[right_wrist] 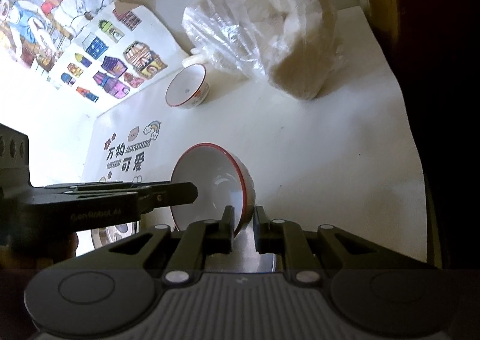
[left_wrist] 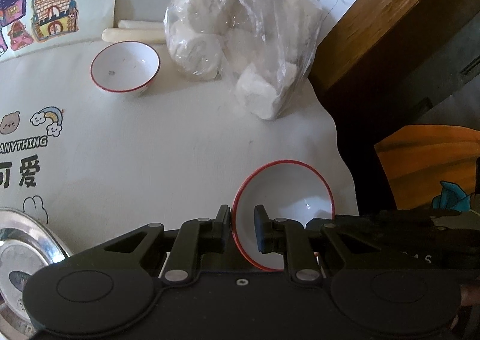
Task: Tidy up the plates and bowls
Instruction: 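Lift the white bowl with both grippers and lower it into the steel bowl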
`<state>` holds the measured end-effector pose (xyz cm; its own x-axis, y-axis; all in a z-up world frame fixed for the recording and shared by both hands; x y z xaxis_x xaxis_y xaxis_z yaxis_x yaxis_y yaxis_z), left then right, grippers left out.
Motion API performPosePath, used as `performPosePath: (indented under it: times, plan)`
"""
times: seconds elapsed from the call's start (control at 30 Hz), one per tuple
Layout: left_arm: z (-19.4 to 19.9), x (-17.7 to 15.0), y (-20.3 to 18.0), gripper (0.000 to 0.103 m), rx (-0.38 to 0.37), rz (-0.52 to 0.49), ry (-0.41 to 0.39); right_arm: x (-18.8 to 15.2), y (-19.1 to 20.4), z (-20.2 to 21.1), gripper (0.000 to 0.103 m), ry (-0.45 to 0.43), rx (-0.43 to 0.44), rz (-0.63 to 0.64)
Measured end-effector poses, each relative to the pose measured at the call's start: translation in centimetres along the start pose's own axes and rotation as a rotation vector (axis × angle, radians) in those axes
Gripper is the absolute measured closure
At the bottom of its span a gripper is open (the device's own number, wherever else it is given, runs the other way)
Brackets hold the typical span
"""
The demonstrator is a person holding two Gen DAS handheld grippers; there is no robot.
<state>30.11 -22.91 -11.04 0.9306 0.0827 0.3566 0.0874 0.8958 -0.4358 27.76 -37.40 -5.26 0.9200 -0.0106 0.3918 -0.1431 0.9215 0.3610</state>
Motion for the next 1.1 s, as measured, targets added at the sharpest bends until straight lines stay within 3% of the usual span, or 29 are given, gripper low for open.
performPosePath:
  times: [1.1]
  plan:
    - [-0.4,-2.2,0.8,0.085,0.005,-0.003,0.103,-2.0,0.4,-0.8,0.088,0.117,0.023,0.027]
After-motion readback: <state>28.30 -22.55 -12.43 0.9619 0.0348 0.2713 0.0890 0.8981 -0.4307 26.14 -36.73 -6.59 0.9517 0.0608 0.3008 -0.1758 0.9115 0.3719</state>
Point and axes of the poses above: each gripper's, at about its wrist camera, not at the fingertips, and z roughly against the way its jaws point, y to its left, x to its top, the point moved 4 cm from there along -z, roughly the way its jaws point, and after that the axes turned 5 degrees about z, right-handed, at the moved point
